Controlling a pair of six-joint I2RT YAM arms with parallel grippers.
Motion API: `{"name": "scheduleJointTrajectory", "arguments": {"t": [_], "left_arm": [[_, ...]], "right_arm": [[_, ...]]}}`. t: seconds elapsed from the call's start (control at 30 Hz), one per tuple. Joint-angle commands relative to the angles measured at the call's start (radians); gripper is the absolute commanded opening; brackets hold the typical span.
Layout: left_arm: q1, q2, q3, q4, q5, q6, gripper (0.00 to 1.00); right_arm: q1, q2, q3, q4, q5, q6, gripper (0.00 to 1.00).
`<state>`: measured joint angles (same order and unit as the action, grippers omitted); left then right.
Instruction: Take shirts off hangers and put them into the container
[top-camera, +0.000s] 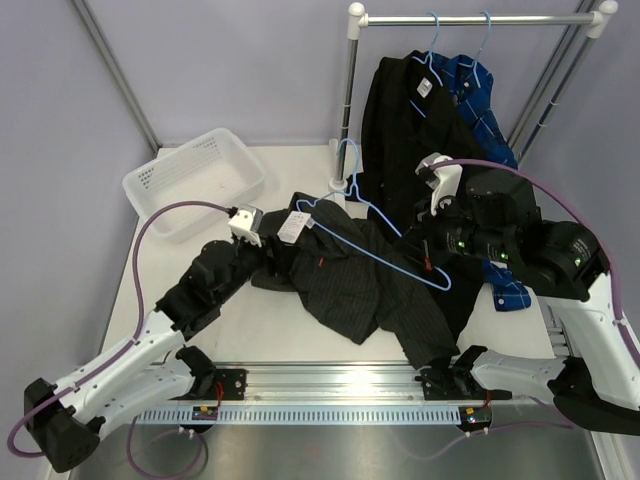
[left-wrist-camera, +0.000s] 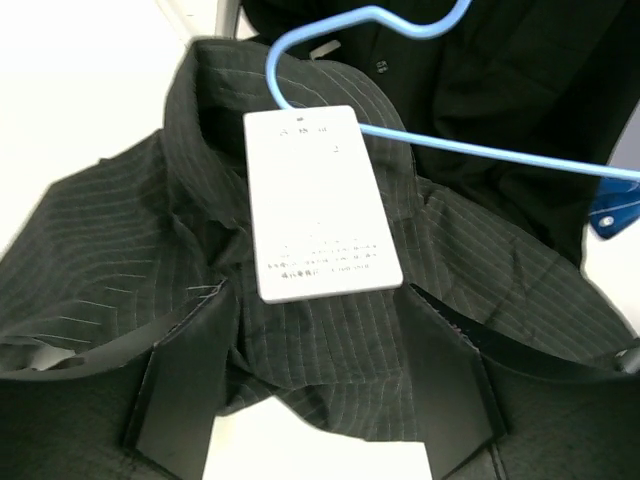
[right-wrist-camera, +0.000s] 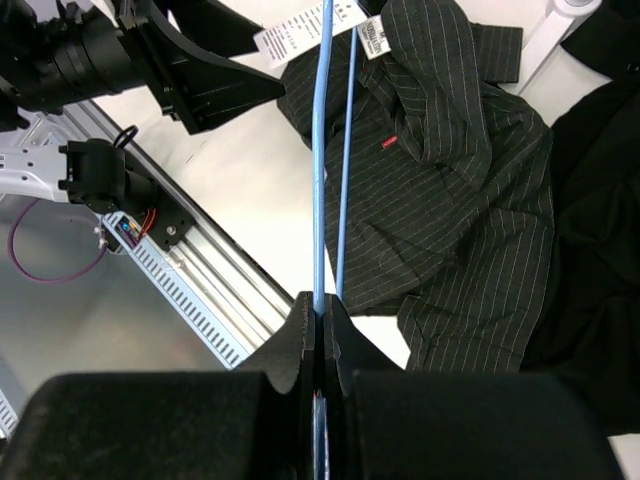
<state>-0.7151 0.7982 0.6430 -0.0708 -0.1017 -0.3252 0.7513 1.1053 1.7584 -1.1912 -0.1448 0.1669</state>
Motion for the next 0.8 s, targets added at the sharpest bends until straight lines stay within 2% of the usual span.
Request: {"name": "scheduleJointTrajectory", "arguments": {"t": [0.0, 0.17, 0.27, 0.37, 0.4, 0.6, 0.77], "left_arm": [[0.003, 0.016, -0.048, 0.158, 0.039, -0.084, 0.67], [0.002, 0.082, -0.040, 0.256, 0.091, -0.162, 0.59], [0.002, 0.122, -0.014, 0.270, 0.080, -0.149, 0.56], [0.002, 0.160, 0.026, 0.286, 0.068, -0.115, 0.47], [0.002, 0.170, 0.056, 0.281, 0.060, -0.091, 0.42], [0.002, 0.234, 0.153, 0.256, 0.027, 0.030, 0.28], [0.002, 0.308, 0.274, 0.226, 0.092, 0.083, 0.15]], "right_arm": [[0.000, -0.016, -0.011, 0.085, -0.036, 0.017, 0.00], [0.002, -0.027, -0.027, 0.103, -0.042, 0.025, 0.00], [0.000, -0.035, -0.040, 0.123, -0.052, 0.033, 0.00], [0.002, -0.041, -0.065, 0.145, -0.055, 0.039, 0.00], [0.000, -0.041, -0.077, 0.148, -0.055, 0.040, 0.00], [0.002, -0.053, -0.137, 0.188, -0.061, 0.049, 0.00], [0.000, -0.058, -0.183, 0.234, -0.090, 0.071, 0.00]]}}
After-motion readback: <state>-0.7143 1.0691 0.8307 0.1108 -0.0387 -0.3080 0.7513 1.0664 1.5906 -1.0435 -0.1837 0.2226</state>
